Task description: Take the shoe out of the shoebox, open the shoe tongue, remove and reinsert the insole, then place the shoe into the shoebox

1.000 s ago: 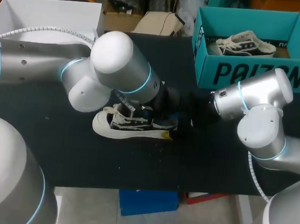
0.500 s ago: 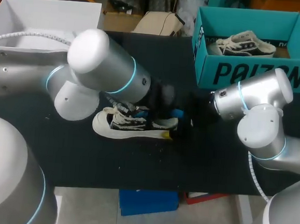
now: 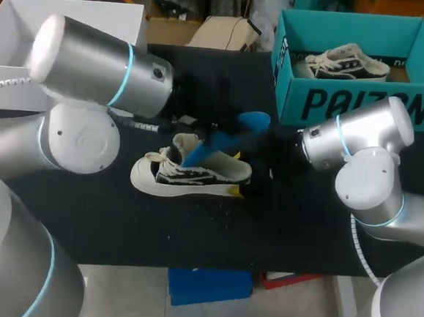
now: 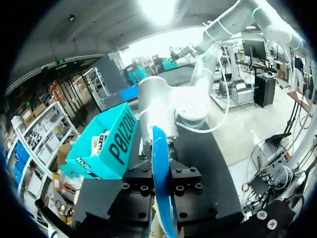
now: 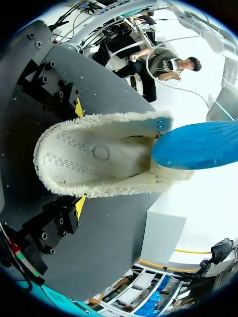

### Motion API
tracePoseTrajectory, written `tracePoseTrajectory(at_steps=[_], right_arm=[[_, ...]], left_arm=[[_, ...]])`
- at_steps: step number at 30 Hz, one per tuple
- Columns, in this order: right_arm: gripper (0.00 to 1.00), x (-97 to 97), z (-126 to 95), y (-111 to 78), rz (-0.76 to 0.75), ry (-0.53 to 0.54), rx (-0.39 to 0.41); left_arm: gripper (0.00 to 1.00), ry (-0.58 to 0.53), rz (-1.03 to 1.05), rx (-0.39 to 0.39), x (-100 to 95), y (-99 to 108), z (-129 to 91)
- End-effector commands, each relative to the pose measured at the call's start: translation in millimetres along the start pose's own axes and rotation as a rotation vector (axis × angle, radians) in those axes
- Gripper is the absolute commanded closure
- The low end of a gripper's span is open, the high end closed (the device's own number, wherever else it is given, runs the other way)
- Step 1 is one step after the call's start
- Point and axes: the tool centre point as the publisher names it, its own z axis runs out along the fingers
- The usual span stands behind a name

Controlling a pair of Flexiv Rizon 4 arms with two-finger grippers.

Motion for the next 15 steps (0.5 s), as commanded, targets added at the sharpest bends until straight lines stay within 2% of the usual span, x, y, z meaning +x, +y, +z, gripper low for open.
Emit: tracePoseTrajectory(at_steps=[1,11,13,14,15], right_arm=[[1.00,-2.1,2.1,-4.6,0.002,-0.001,0.002],[1.00,-2.1,2.1,-4.6,0.002,-0.001,0.002],[1.00,-2.1,2.1,-4.6,0.002,-0.001,0.002],[1.00,-2.1,2.1,-4.6,0.002,-0.001,0.002],[1.00,-2.1,2.1,-4.6,0.002,-0.001,0.002]], left_arm=[[1.00,0.040,-0.006,0.136,-4.0,5.3,-21.7],[1.00,0.040,-0.006,0.136,-4.0,5.3,-21.7],[1.00,0.018,-0.115,0.219,-2.3,7.3,-20.8],[1.00,-0.037,-0.178,0.294,11.0,17.3,-25.0],[1.00,-0.039,-0.244,0.364,26.0,25.4,-33.5]])
